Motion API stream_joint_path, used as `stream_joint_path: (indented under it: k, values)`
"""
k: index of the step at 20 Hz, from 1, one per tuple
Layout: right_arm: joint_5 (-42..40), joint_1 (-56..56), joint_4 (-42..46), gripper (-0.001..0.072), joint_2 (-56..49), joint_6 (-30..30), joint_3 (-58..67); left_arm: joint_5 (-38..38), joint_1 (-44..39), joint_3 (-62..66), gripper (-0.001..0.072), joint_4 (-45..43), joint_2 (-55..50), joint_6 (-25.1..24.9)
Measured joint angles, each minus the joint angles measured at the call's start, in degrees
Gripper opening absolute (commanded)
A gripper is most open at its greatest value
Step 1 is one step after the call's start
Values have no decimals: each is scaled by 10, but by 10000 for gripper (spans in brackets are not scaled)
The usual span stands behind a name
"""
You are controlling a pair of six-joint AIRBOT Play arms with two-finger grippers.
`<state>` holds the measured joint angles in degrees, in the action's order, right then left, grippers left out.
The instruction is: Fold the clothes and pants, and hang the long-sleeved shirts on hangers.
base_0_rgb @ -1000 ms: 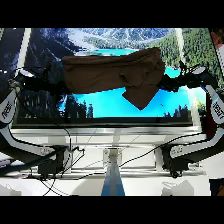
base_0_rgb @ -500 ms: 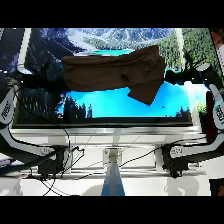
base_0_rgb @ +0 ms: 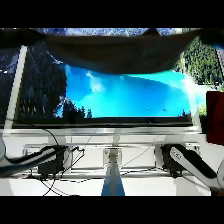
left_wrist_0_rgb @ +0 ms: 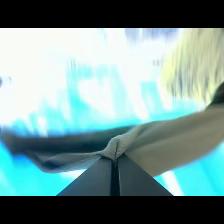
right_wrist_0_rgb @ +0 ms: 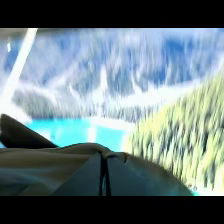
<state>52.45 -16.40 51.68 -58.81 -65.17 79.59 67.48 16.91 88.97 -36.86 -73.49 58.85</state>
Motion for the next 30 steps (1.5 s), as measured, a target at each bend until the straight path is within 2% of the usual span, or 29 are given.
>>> stream_joint_path:
  k: [7, 11, 15, 19, 24, 27, 30]
  values:
    - [-9, 0, -6, 15, 183, 3, 86, -180, 76, 31, 14, 7, 234, 0]
    - [-19, 0, -10, 15, 251, 3, 97, -253, 102, 33, 14, -63, 323, 0]
    - [-45, 0, -17, 15, 265, 4, 101, -275, 109, 33, 13, -138, 349, 16]
    - [-36, 0, -28, 15, 197, 2, 101, -198, 105, 33, 14, -159, 284, 30]
    - [20, 10, -76, 16, 3, -2, 100, -74, 47, 32, 14, -151, 89, 37]
    - [36, 38, -92, 16, -138, -2, 100, -75, 0, 32, 14, -149, -56, 37]
    - [17, 68, -99, 16, -263, -3, 100, -123, -36, 32, 14, -145, -178, 38]
